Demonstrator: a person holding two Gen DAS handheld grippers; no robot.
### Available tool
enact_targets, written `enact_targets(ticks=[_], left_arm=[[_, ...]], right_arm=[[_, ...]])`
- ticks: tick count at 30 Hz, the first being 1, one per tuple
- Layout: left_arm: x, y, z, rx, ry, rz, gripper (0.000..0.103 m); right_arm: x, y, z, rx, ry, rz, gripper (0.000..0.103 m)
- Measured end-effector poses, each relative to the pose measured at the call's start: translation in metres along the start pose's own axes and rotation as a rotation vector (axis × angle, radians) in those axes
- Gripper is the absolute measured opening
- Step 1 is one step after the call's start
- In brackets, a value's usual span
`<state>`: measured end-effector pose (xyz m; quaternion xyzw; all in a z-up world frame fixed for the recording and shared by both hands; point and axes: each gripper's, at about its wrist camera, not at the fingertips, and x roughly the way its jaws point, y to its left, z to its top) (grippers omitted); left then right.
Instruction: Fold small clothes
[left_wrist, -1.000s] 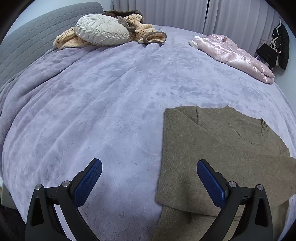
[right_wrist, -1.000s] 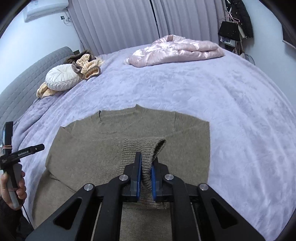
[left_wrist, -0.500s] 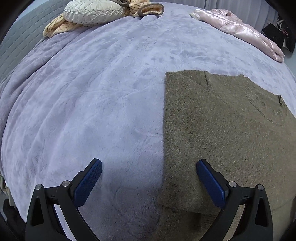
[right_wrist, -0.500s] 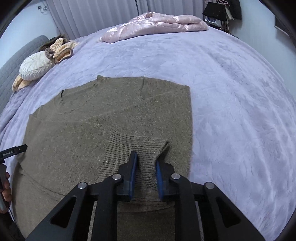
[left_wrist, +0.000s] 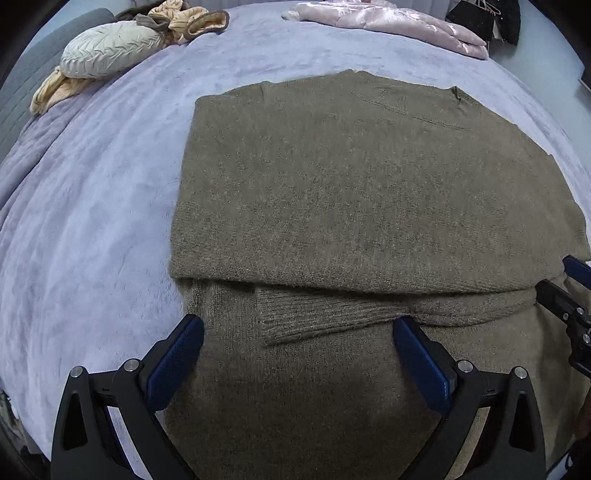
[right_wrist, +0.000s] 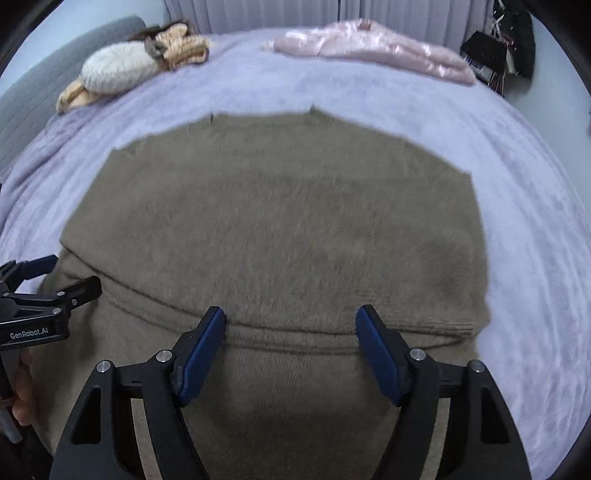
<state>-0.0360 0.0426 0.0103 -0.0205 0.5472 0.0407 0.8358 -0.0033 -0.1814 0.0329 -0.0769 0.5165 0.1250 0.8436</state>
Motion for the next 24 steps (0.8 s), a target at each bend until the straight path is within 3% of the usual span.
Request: enact_targets(ticks=[3, 5, 7, 9, 11, 16, 24], left_arm=[[-0.027, 0.002, -0.011, -0.011, -0.052, -0.018, 0.103], [-0.048, -0.004, -0.027, 0.003, -0.119, -0.106, 0.103], [-0.056, -0.018, -0.042, 0.061, -0.147, -0.122, 0.103], [-0.050, -0.035, -0.060, 0.142, -0.126, -0.114, 0.103], [-0.044, -0.040, -0.082, 0.200, -0.123, -0.082, 0.103], [-0.059, -0.014, -0.122, 0.243, -0.154, -0.184, 0.103], [-0.085, 0.009, -0.178, 0.351, -0.154, -0.167, 0.103]], right_arm=[[-0.012, 0.006, -0.016, -0.027, -0.028, -0.043, 0.078], [-0.028, 0.008, -0.032, -0.018, -0.062, -0.004, 0.079], [-0.035, 0.017, -0.051, -0.047, -0.080, 0.035, 0.079], [-0.029, 0.027, -0.071, -0.093, -0.062, 0.016, 0.080], [-0.033, 0.033, -0.091, -0.125, -0.104, -0.017, 0.080], [-0.060, 0.024, -0.139, -0.153, -0.127, 0.006, 0.080], [-0.095, 0.015, -0.219, -0.237, -0.137, -0.031, 0.083]])
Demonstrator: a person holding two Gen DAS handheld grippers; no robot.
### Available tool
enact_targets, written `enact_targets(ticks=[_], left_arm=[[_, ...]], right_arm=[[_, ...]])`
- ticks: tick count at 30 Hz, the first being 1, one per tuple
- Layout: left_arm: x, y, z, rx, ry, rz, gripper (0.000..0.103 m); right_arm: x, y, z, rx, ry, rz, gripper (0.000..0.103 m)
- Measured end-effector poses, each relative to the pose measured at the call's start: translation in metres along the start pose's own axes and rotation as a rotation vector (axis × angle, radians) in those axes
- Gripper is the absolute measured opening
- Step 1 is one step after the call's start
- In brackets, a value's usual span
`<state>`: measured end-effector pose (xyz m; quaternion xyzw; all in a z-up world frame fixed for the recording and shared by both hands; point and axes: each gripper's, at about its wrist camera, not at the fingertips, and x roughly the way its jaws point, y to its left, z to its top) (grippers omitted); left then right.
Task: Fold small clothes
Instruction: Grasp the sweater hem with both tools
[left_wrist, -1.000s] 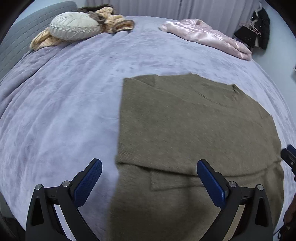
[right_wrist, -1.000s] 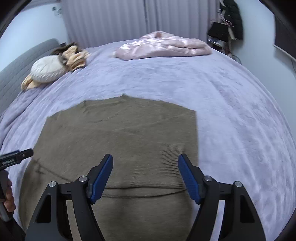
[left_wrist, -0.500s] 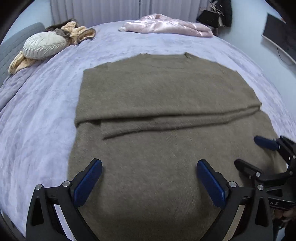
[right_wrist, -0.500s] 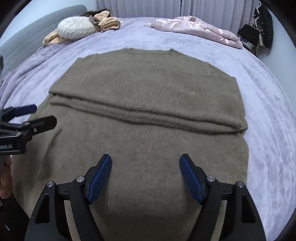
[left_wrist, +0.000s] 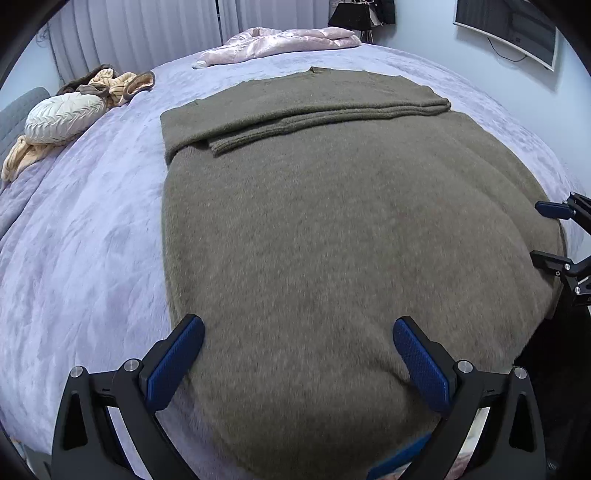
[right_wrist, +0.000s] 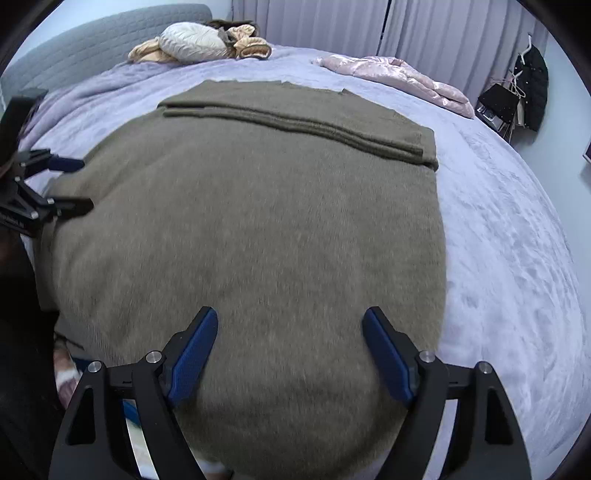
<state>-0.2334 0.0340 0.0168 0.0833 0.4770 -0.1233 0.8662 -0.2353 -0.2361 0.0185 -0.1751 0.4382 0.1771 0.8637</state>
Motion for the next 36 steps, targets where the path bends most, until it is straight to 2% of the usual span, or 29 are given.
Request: enact_targets(ticks=[4, 6, 8, 10, 12, 14, 18, 20, 24, 27, 30, 33, 34, 36], left_arm=[[-0.005, 0.006, -0.015, 0.017, 0.025, 0.015, 0.103], [-0.006, 0.014, -0.024, -0.018, 0.066, 0.004, 0.103], [-0.017, 0.020, -0.034, -0.058, 0.057, 0.019, 0.103], [-0.025, 0.028, -0.041, -0.153, 0.052, -0.039, 0.103], [-0.020, 0.037, -0.050, -0.289, 0.089, -0.124, 0.103], [-0.013, 0.038, -0.059, -0.392, 0.118, -0.174, 0.103], [-0.012, 0.033, -0.067, -0.487, 0.112, -0.212, 0.103], [-0.007, 0.027, -0.071, -0.507, 0.133, -0.258, 0.103], [0.017, 0.022, -0.075, -0.523, 0.226, -0.277, 0.103], [0.024, 0.025, -0.076, -0.575, 0.229, -0.304, 0.103], [0.023, 0.019, -0.074, -0.552, 0.224, -0.284, 0.102], [0.022, 0.020, -0.073, -0.553, 0.214, -0.295, 0.102], [0.023, 0.021, -0.073, -0.559, 0.215, -0.300, 0.101], [0.020, 0.026, -0.077, -0.560, 0.220, -0.307, 0.096]], right_arm=[[-0.013, 0.012, -0.026, -0.111, 0.007, -0.071, 0.083], [-0.016, 0.015, -0.033, -0.144, 0.028, -0.085, 0.083], [-0.020, 0.014, -0.041, -0.161, 0.048, -0.101, 0.083], [-0.029, 0.010, -0.046, -0.126, 0.054, -0.098, 0.083], [-0.036, 0.000, -0.051, -0.045, 0.049, -0.067, 0.084], [-0.038, -0.012, -0.059, 0.053, 0.058, -0.027, 0.084], [-0.033, -0.026, -0.076, 0.205, 0.072, 0.070, 0.083], [-0.032, -0.028, -0.080, 0.232, 0.064, 0.101, 0.083], [-0.028, -0.032, -0.088, 0.281, 0.051, 0.171, 0.081], [-0.023, -0.043, -0.089, 0.344, 0.036, 0.234, 0.078], [-0.021, -0.051, -0.094, 0.403, 0.038, 0.294, 0.069], [-0.020, -0.057, -0.100, 0.448, 0.038, 0.342, 0.058], [-0.017, -0.057, -0.100, 0.464, 0.039, 0.371, 0.052], [-0.010, -0.053, -0.097, 0.451, 0.059, 0.399, 0.047]])
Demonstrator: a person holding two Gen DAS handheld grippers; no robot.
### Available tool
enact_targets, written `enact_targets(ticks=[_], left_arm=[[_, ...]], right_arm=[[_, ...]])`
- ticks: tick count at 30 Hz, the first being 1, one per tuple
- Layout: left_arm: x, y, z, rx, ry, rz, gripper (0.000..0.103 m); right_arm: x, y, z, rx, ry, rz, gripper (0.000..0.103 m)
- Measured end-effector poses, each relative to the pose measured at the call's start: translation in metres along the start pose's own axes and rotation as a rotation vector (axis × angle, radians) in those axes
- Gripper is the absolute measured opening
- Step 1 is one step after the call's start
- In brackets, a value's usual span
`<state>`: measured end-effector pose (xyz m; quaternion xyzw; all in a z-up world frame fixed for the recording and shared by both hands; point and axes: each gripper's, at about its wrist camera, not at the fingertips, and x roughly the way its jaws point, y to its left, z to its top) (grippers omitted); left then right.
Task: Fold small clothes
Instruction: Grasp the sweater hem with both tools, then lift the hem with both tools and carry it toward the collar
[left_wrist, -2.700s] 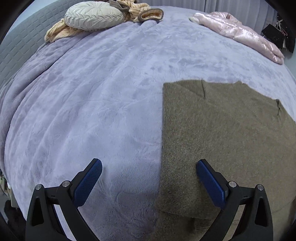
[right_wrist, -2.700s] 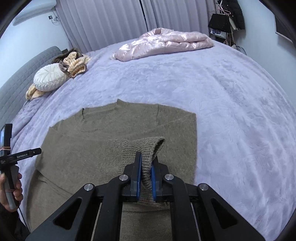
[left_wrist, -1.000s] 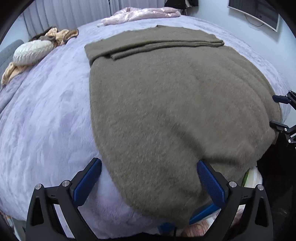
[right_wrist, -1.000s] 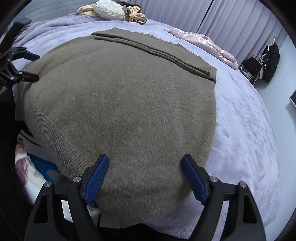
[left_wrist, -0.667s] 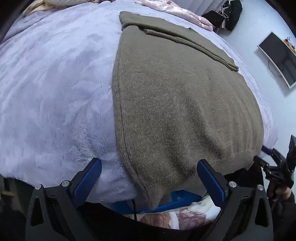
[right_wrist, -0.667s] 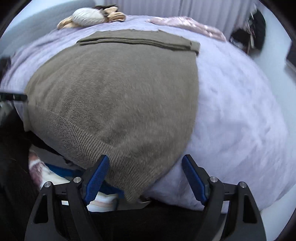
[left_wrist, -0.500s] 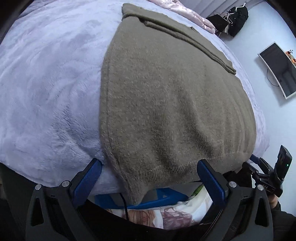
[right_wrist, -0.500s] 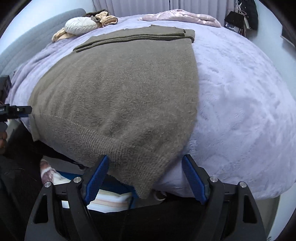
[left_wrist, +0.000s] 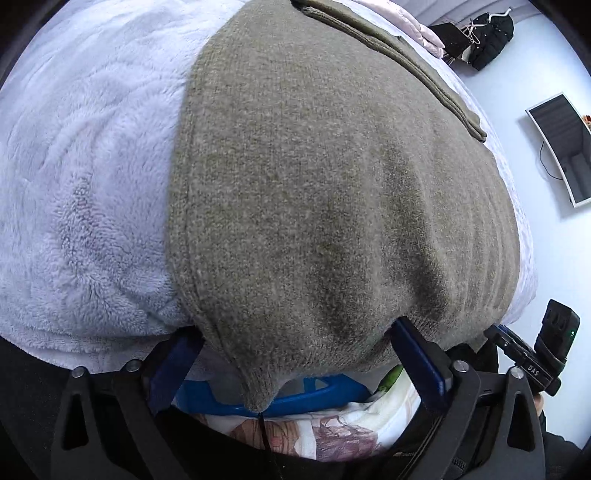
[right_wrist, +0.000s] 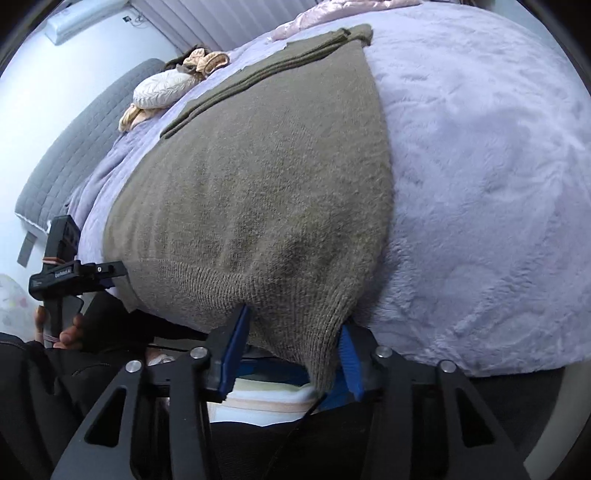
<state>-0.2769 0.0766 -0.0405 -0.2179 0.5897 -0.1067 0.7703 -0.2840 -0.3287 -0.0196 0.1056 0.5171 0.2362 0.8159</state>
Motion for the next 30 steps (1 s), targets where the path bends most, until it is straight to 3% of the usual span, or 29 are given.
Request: enact_targets(ticks=[4, 6, 8, 9, 10, 12, 13, 14, 19, 24, 30], left_arm=[[-0.007, 0.016, -0.003, -0.056, -0.006, -0.066, 0.091], [-0.005, 0.019, -0.003, -0.071, -0.005, -0.063, 0.084], [-0.005, 0.017, -0.003, -0.066, 0.008, -0.066, 0.066], [-0.004, 0.014, -0.003, -0.056, 0.021, -0.081, 0.046], [-0.005, 0.011, -0.004, -0.045, 0.032, -0.090, 0.027], [-0.008, 0.001, -0.006, -0.009, 0.035, -0.079, 0.014], [-0.011, -0.005, -0.008, 0.013, 0.027, -0.057, 0.014], [-0.014, -0.009, -0.010, 0.037, 0.020, -0.039, 0.014], [-0.029, -0.020, -0.015, 0.113, -0.015, -0.030, 0.012], [-0.049, -0.028, -0.020, 0.191, -0.082, -0.024, 0.011], [-0.082, -0.045, -0.023, 0.329, -0.201, 0.051, 0.011]], right_arm=[[0.007, 0.010, 0.005, -0.071, 0.034, -0.010, 0.045], [0.012, 0.008, 0.008, -0.050, 0.041, -0.006, 0.045], [0.015, 0.004, 0.010, -0.029, 0.042, 0.011, 0.045], [0.016, 0.004, 0.010, -0.030, 0.044, 0.015, 0.045], [0.015, 0.005, 0.009, -0.039, 0.045, 0.007, 0.038], [0.014, 0.009, 0.009, -0.048, 0.050, 0.011, 0.016], [0.013, 0.009, 0.008, -0.046, 0.047, 0.023, 0.009], [0.010, 0.011, 0.007, -0.049, 0.038, 0.027, 0.008], [-0.006, 0.022, 0.006, -0.095, -0.004, 0.047, 0.007], [-0.042, 0.040, 0.014, -0.178, -0.107, 0.090, 0.007], [-0.065, 0.058, 0.033, -0.222, -0.198, 0.076, 0.007]])
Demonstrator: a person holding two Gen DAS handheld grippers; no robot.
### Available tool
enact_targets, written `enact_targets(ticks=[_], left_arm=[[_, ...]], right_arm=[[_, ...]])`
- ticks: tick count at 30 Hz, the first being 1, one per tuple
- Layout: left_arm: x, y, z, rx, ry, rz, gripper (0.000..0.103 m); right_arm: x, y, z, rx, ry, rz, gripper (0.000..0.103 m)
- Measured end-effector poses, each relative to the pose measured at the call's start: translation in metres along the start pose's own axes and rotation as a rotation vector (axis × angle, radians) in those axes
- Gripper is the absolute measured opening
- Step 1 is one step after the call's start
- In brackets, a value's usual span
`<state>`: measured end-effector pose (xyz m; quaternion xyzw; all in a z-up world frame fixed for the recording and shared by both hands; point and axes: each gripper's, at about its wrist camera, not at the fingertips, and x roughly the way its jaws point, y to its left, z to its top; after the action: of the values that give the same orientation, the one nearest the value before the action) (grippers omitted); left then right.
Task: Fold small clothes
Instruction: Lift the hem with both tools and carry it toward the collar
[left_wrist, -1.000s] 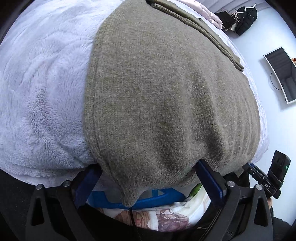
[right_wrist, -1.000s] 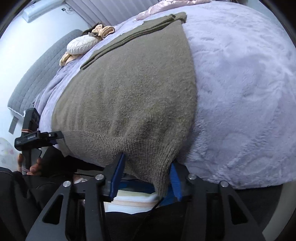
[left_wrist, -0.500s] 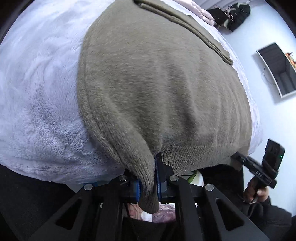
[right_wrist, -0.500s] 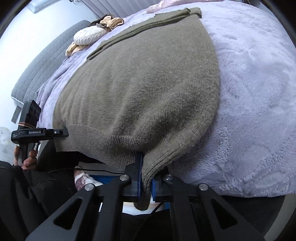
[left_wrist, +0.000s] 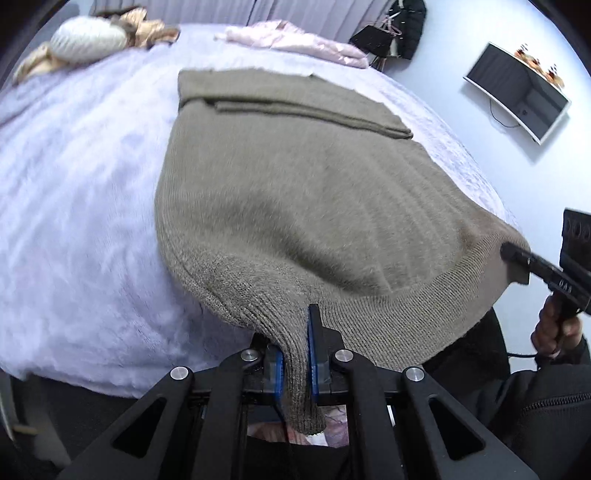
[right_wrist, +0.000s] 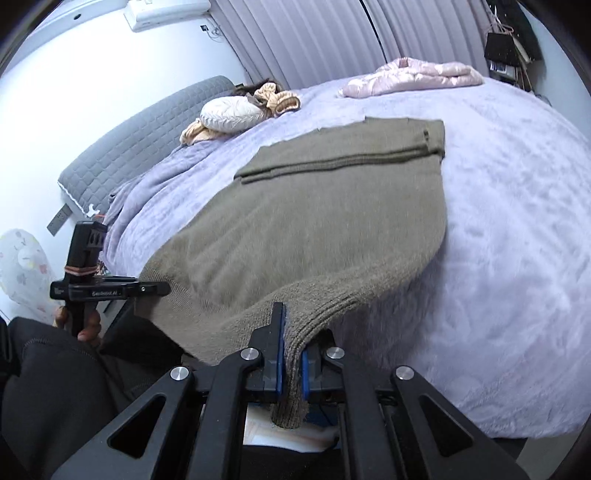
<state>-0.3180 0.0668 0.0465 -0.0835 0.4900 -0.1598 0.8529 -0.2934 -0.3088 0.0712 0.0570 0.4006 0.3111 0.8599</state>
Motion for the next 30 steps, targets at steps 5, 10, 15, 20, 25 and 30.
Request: enact_targets(ticks=[5, 10, 15, 20, 25, 30], left_arm=[[-0.021, 0.002, 0.018, 0.031, -0.089, 0.016, 0.011], [-0.036, 0.020, 0.042, -0.050, -0.178, -0.028, 0.011], [-0.045, 0.028, 0.062, -0.118, -0.239, -0.080, 0.011], [-0.039, 0.029, 0.084, -0.140, -0.268, -0.063, 0.011], [-0.040, 0.035, 0.110, -0.182, -0.288, -0.077, 0.011], [-0.041, 0.033, 0.128, -0.168, -0.303, -0.055, 0.011]], right_arm=[[-0.006, 0.002, 0.014, -0.003, -0.049, -0.014, 0.007], [-0.011, 0.002, 0.036, 0.050, -0.125, -0.024, 0.007], [-0.013, -0.010, 0.054, 0.124, -0.179, -0.046, 0.007], [-0.011, -0.015, 0.076, 0.145, -0.213, -0.064, 0.007], [-0.007, -0.005, 0.102, 0.083, -0.234, -0.109, 0.007], [-0.008, -0.004, 0.124, 0.061, -0.255, -0.122, 0.007]])
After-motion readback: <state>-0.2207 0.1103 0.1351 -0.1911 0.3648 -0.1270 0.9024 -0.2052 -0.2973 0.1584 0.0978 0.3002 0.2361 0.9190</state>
